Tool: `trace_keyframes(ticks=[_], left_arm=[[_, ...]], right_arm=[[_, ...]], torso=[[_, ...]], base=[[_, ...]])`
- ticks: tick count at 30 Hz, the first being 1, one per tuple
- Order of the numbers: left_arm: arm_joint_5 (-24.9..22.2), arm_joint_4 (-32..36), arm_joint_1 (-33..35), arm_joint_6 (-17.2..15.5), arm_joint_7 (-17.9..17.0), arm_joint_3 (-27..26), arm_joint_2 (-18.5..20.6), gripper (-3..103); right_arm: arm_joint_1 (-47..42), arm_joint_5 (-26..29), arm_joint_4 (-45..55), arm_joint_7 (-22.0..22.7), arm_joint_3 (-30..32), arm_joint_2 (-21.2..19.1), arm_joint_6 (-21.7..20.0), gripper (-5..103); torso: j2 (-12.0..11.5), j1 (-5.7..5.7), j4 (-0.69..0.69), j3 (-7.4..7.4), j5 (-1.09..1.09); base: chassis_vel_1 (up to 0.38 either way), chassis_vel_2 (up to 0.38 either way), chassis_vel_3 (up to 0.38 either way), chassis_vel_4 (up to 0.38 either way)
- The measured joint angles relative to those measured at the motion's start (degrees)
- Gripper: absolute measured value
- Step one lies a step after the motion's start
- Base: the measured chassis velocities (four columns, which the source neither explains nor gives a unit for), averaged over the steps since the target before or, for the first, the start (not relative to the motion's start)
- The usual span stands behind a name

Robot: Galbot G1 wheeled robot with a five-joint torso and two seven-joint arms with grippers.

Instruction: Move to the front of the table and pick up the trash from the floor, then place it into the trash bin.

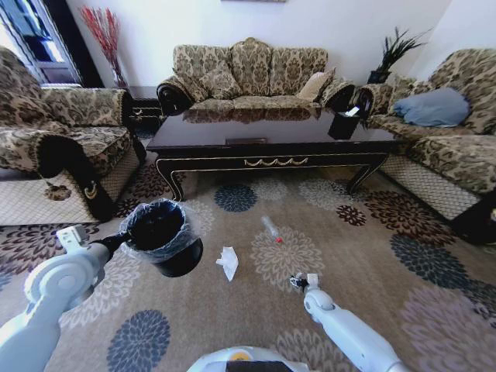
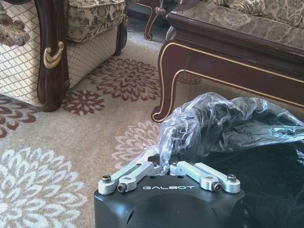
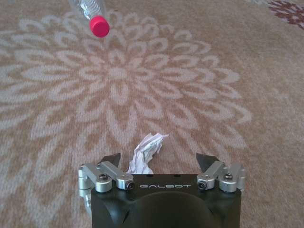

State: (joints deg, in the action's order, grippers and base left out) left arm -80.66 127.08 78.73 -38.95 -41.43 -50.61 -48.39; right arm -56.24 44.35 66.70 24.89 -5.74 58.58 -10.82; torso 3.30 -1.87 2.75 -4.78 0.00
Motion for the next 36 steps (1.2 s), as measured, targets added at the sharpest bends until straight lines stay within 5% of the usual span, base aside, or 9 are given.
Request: trace_keyframes(ticks=[4, 6, 8, 10, 14, 16, 24, 36], left_arm=[[0.0, 0.0, 0.0, 0.0, 0.0, 0.0, 0.0, 4], [0.0, 0.0, 0.0, 0.0, 0.0, 0.0, 0.0, 4], [0.0, 0.0, -0.1, 0.0, 0.0, 0.2, -0.1, 4], [0.0, -0.1, -0.1, 0.0, -0.1, 0.3, -0.1, 4], [0.1, -0.2, -0.4, 0.0, -0.1, 0.7, -0.3, 4], [0.1, -0.3, -0.6, 0.0, -0.1, 0.9, -0.3, 4], [0.4, -0.4, -1.1, 0.0, -0.1, 1.7, -0.7, 4], [1.0, -0.5, -0.8, 0.0, 0.0, 2.0, -1.7, 4]], right_arm=[[0.0, -1.2, -1.2, -0.7, 0.1, 0.6, 0.6, 71], [0.0, -1.3, -1.3, -0.8, 0.1, 0.6, 0.7, 71], [0.1, -1.6, -1.3, -0.9, 0.1, 0.6, 0.7, 55], [0.1, -1.7, -1.3, -0.9, 0.1, 0.5, 0.7, 55], [-0.6, -2.6, -1.1, -0.8, 0.2, 0.0, 0.9, 33], [-0.9, -2.9, -0.9, -0.7, 0.3, -0.2, 1.0, 33], [-2.6, -4.6, 0.6, -0.8, 1.1, -0.7, 1.8, 2], [-3.3, -5.3, 8.2, -2.4, 3.9, -2.6, 4.8, 0]], torso=[[0.0, 0.00, -0.01, 0.00, 0.00], [0.0, 0.00, -0.02, 0.00, 0.01], [0.0, 0.00, -0.03, 0.00, 0.03], [0.0, 0.00, -0.04, 0.00, 0.03], [0.0, -0.01, 0.01, 0.00, -0.03], [0.0, -0.01, 0.03, 0.00, -0.03], [0.0, -0.01, 0.01, -0.01, -0.01], [0.0, -0.01, -0.01, -0.01, 0.00]], base=[[0.000, 0.000, 0.000, 0.000], [0.000, 0.000, 0.000, 0.000], [0.000, 0.000, 0.000, 0.000], [0.000, 0.000, 0.000, 0.000], [0.000, 0.000, 0.000, 0.000], [0.000, 0.000, 0.000, 0.000], [0.000, 0.000, 0.000, 0.000], [0.000, 0.000, 0.000, 0.000]])
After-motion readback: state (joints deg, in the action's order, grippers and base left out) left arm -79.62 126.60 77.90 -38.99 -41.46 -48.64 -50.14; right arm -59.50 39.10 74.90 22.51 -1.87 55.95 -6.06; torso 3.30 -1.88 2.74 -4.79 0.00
